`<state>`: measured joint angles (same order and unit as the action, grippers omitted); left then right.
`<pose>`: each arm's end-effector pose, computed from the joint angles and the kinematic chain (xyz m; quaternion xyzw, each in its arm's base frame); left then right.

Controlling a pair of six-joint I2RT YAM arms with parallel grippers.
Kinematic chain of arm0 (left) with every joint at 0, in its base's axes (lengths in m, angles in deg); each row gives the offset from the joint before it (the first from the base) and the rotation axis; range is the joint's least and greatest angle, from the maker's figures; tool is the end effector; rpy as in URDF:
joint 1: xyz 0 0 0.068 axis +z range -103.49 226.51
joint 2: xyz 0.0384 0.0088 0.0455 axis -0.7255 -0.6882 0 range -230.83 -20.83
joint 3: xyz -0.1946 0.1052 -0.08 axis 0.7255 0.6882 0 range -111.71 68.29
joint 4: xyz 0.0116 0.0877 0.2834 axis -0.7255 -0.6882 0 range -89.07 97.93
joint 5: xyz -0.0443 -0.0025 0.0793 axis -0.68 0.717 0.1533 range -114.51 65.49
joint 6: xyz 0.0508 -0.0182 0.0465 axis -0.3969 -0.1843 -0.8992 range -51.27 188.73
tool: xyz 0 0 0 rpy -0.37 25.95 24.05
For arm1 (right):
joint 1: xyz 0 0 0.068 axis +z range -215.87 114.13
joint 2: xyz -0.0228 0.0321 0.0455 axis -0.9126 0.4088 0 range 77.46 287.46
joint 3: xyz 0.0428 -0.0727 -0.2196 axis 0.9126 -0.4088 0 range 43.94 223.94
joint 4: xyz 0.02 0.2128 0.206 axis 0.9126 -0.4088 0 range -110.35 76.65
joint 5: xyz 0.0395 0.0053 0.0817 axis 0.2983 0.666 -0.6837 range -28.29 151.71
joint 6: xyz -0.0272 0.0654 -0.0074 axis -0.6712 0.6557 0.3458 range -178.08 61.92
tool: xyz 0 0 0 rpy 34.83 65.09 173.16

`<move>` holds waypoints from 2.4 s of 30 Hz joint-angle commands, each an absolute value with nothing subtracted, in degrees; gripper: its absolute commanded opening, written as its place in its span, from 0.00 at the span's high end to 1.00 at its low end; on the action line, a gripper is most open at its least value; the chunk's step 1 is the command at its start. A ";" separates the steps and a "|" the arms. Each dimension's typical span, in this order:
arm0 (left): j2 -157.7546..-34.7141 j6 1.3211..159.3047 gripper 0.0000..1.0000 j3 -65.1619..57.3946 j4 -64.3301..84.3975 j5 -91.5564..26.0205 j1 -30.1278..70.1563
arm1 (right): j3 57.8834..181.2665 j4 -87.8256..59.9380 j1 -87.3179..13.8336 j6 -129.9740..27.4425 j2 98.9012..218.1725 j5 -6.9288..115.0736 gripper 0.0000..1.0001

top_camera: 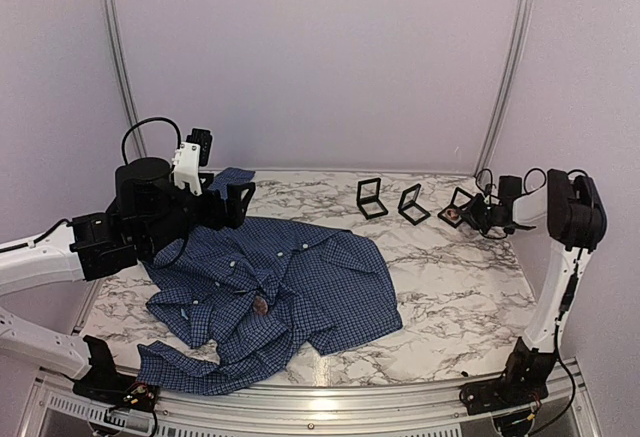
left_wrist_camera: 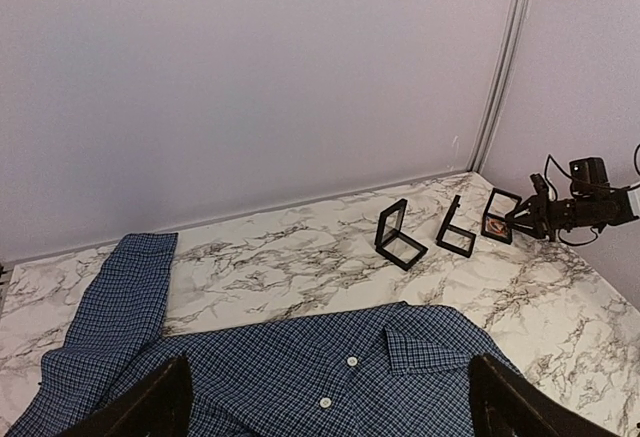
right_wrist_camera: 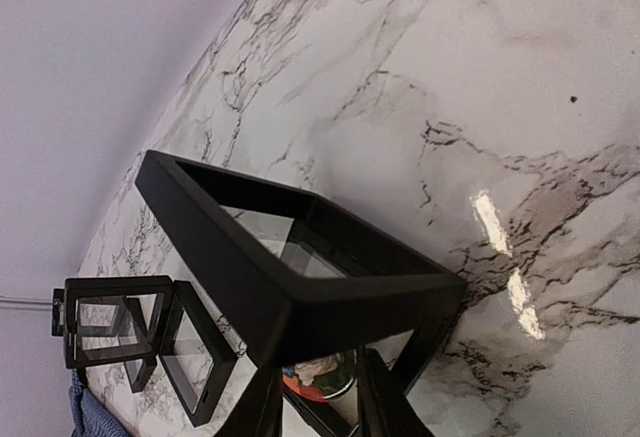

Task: Remove the brooch from the garment
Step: Place the brooch in the brooch box, then pick up the crumpled clothing from the center of the board.

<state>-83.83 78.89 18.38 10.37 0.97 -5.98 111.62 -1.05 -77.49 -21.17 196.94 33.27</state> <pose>0.2218 -0.2475 0.2849 0.1398 0.7509 -0.1788 0.6201 0.4458 -0.0632 0.0446 0.2648 0.8424 0.3073 0.3547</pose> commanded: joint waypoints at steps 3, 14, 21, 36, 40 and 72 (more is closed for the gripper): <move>-84.26 80.27 0.01 17.04 9.84 0.12 -5.59 | 111.77 -4.60 -76.84 -23.35 192.42 37.12 0.74; -84.61 84.73 0.01 18.37 9.95 -0.40 -5.40 | 104.72 -6.79 -72.97 -26.36 182.25 41.27 0.63; -84.00 89.98 0.01 20.66 8.66 0.05 -5.21 | 100.20 -8.36 -63.16 -30.08 174.26 44.51 0.51; -78.88 104.03 0.01 31.99 -0.85 0.66 -4.59 | 103.40 -12.10 -35.29 -36.69 170.45 48.86 0.44; -77.27 108.23 0.01 35.55 -1.45 -1.11 -4.43 | 108.10 -16.12 -26.52 -40.06 172.55 50.71 0.43; -90.84 108.89 0.09 39.79 0.49 -14.33 -5.26 | 132.66 -36.98 -2.07 -47.71 195.66 65.17 0.39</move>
<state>-89.62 110.25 41.15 0.40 -13.02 -4.77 129.72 -34.87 -2.49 -48.23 193.61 63.21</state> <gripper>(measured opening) 0.909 0.622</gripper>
